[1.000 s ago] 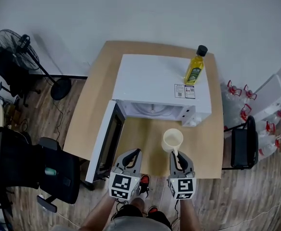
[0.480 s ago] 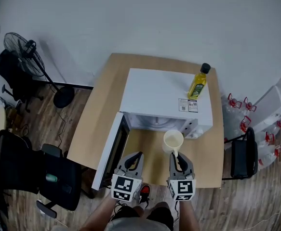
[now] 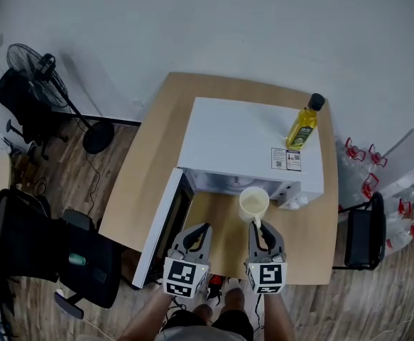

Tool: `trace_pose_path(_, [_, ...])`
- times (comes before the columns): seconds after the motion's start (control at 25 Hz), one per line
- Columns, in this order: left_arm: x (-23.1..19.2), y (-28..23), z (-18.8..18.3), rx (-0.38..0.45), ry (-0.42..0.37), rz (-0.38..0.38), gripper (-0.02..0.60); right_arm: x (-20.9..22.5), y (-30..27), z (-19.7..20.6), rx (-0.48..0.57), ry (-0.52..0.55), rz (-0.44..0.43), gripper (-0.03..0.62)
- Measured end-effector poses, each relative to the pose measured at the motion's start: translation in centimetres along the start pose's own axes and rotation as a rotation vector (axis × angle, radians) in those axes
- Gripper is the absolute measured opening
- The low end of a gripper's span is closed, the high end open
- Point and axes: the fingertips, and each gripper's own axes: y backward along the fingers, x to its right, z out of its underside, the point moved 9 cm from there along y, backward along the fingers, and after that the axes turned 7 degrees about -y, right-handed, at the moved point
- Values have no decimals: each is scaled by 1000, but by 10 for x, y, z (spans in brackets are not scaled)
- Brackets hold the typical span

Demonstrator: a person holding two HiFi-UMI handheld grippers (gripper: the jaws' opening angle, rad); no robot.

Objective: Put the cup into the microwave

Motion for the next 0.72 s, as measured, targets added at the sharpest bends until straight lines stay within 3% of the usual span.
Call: trace_pose_path(0.72, [-13, -53, 8, -58, 36, -77, 25, 31, -77, 27, -36, 12, -81, 51])
